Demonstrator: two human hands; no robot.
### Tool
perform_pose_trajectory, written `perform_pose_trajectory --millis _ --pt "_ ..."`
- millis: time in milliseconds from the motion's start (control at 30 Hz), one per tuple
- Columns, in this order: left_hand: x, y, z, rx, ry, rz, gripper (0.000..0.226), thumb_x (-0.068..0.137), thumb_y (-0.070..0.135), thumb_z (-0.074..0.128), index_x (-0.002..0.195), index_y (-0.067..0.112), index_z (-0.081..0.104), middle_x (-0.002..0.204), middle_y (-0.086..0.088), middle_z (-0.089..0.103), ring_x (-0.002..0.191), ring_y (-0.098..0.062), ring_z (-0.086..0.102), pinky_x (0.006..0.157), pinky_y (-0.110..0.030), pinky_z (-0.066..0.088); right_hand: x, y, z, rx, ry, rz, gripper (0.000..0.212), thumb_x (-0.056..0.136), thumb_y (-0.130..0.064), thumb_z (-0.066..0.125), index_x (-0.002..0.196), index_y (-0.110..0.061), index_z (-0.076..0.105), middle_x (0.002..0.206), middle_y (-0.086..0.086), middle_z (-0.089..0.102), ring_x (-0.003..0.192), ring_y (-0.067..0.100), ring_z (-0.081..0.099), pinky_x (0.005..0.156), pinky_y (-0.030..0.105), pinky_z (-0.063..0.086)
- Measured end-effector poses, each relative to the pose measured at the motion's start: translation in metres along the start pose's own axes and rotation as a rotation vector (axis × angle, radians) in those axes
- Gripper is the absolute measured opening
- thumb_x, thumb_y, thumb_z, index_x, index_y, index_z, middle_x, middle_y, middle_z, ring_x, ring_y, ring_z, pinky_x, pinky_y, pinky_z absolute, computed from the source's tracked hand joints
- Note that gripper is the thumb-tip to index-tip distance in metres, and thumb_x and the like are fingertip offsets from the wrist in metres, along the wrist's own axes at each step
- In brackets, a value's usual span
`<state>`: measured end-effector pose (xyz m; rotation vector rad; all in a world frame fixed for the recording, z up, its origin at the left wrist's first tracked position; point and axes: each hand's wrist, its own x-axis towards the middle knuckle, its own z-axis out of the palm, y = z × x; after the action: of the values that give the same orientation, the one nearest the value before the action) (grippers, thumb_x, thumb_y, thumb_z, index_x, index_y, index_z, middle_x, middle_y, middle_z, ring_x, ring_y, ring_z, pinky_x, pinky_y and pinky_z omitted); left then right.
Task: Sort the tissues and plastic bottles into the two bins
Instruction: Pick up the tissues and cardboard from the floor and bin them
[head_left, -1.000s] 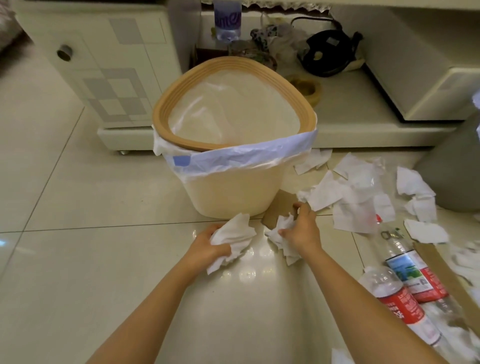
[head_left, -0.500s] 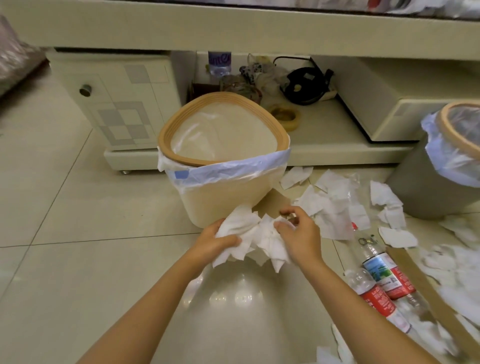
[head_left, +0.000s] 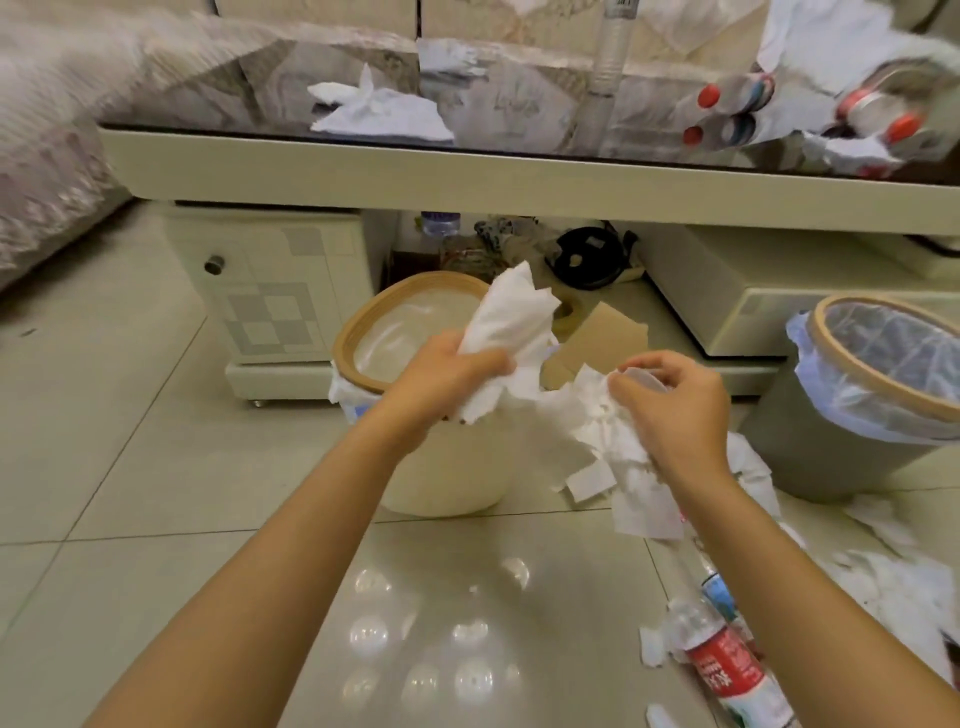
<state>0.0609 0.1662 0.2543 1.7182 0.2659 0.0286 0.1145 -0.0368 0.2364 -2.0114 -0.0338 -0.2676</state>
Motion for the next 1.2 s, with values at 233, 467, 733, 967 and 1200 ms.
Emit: perform_pose_trajectory --millis 233,467,733,967,1200 --pt "0.055 0.011 -0.019 0.090 0.169 -0.099 0.044 0.096 0.028 0.052 0.136 0.015 0.042 0.110 -0.008 0.060 0.085 -0.022 0.061 0.066 -0.034 0.055 0.011 -0.038 0.014 -0.013 -0.002 -0.073 0.005 0.076 -0.021 0.070 0.079 -0.025 0.070 0.076 -0.003 0.068 0.072 0.012 0.061 0.064 0.033 0.053" --pt "0.056 -0.015 -0.029 0.080 0.265 -0.116 0.057 0.101 0.046 0.030 0.153 0.029 0.013 0.157 -0.001 0.025 0.139 -0.027 0.033 0.112 -0.047 0.032 0.024 -0.064 0.049 0.018 -0.057 -0.091 0.007 0.076 -0.017 0.069 0.078 -0.024 0.070 0.071 -0.007 0.065 0.066 0.008 0.060 0.057 0.026 0.050" --pt "0.049 -0.026 -0.036 -0.062 0.458 -0.032 0.057 0.098 0.052 0.025 0.143 0.021 0.041 0.143 -0.002 0.048 0.131 -0.022 0.044 0.112 -0.043 0.034 0.047 -0.084 0.106 0.005 -0.151 -0.037 0.010 0.081 -0.016 0.060 0.081 -0.021 0.068 0.073 -0.010 0.062 0.070 0.014 0.060 0.061 0.029 0.051" --pt "0.051 -0.028 -0.039 0.052 0.496 -0.025 0.055 0.101 0.047 0.021 0.151 0.024 0.024 0.155 0.003 0.031 0.142 -0.018 0.027 0.112 -0.033 0.021 0.046 -0.094 0.124 0.376 -0.398 0.452 0.040 0.095 -0.030 0.048 0.131 -0.010 0.046 0.119 0.007 0.052 0.101 0.028 0.061 0.079 0.043 0.057" --pt "0.038 -0.037 -0.014 0.108 0.411 0.176 0.024 0.096 0.027 0.049 0.117 0.024 0.060 0.111 0.005 0.065 0.105 -0.014 0.060 0.088 -0.028 0.046 0.018 -0.052 0.071 0.496 -0.297 0.214 0.021 0.092 -0.019 0.056 0.112 -0.016 0.060 0.086 0.006 0.070 0.060 0.014 0.063 0.052 0.024 0.051"
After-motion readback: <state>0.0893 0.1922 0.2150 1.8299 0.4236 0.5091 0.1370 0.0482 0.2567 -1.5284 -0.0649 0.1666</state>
